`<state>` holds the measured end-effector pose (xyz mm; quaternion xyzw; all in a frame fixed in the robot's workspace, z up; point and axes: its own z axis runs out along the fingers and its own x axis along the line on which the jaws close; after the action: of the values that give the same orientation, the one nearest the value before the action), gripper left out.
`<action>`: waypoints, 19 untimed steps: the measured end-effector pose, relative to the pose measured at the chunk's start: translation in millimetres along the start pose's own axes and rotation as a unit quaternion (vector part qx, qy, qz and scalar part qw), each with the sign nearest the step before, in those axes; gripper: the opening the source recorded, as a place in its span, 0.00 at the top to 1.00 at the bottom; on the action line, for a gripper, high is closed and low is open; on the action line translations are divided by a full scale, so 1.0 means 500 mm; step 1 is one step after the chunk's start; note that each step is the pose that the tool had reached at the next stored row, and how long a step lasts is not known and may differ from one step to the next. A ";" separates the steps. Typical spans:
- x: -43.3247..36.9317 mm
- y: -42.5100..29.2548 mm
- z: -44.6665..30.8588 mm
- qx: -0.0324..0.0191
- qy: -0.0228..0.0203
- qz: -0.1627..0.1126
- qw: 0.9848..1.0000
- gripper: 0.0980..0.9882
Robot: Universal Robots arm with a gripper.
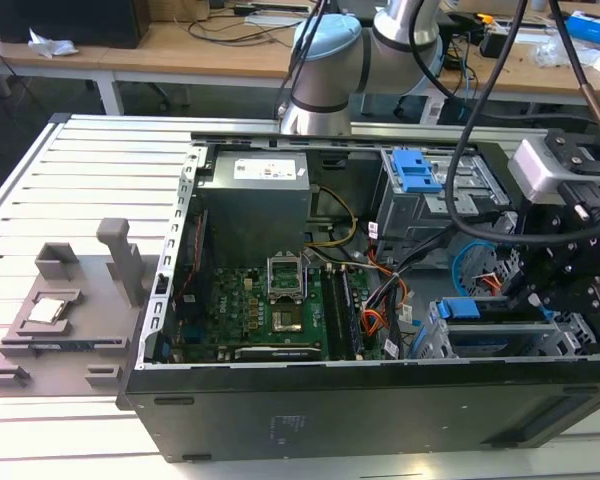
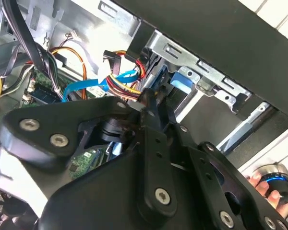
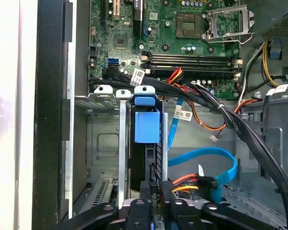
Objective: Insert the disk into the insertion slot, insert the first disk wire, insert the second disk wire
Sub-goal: 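Insert the first disk wire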
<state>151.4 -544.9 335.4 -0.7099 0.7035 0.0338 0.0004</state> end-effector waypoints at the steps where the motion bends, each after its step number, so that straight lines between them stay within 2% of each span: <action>1: 0.000 0.000 -0.001 0.000 0.000 0.000 1.000 0.84; 3: 0.000 0.000 -0.001 0.000 0.001 0.000 1.000 0.84; 6: 0.000 0.001 -0.010 0.000 0.001 0.000 1.000 0.84; 9: -0.002 0.002 -0.038 0.000 0.001 0.000 1.000 0.84; 11: -0.003 0.004 -0.071 0.000 0.001 0.000 1.000 0.84; 12: -0.004 0.004 -0.077 0.000 0.001 0.000 1.000 0.84; 15: -0.005 0.004 -0.082 0.000 0.001 0.000 1.000 0.85; 16: -0.005 0.004 -0.085 0.000 0.001 0.000 1.000 0.99; 19: -0.005 0.004 -0.090 0.000 0.000 0.000 1.000 0.99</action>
<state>151.3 -544.3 380.5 -0.7098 0.7036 0.0335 0.0000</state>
